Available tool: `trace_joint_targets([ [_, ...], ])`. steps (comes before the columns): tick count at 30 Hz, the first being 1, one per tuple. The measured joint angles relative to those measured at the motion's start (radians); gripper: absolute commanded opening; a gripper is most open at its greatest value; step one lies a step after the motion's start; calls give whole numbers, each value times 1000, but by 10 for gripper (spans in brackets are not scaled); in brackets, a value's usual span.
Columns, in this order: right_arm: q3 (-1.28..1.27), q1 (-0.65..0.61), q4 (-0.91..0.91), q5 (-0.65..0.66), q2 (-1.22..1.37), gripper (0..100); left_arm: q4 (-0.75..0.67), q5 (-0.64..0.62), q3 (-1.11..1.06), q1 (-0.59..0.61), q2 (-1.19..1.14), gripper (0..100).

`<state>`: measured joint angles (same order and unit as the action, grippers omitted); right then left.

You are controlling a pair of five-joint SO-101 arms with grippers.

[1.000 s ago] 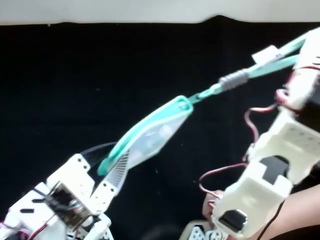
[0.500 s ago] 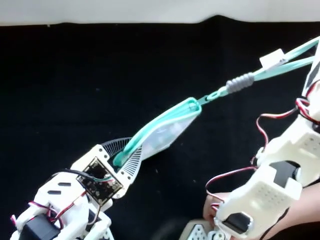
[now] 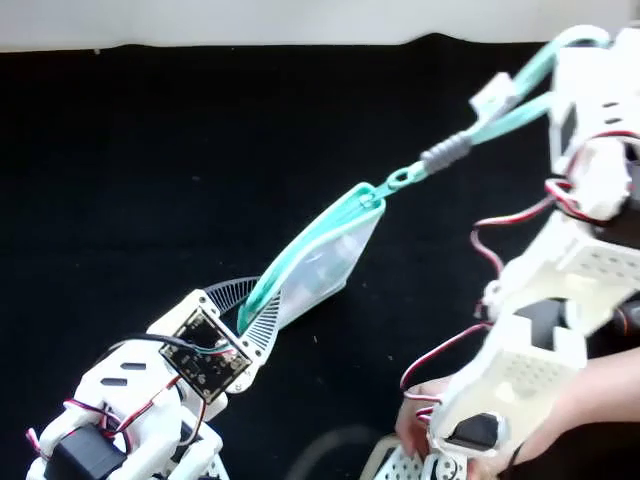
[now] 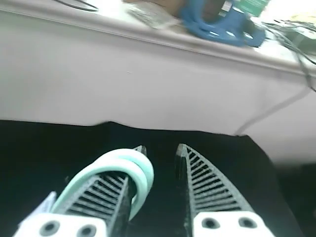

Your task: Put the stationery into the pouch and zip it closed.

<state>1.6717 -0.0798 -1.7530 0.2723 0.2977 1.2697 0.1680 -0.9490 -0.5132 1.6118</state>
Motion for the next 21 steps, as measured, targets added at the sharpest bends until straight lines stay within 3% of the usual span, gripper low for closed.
trace_joint_targets([
  [10, -279, -201, 0, 0, 2, 124, -6, 0, -35, 87, 2, 11],
  [17, -531, -486, 0, -2, 2, 228, -126, 0, -121, 216, 3, 14],
  [21, -647, -543, 0, -2, 3, 236, -149, 0, -144, 267, 3, 100],
])
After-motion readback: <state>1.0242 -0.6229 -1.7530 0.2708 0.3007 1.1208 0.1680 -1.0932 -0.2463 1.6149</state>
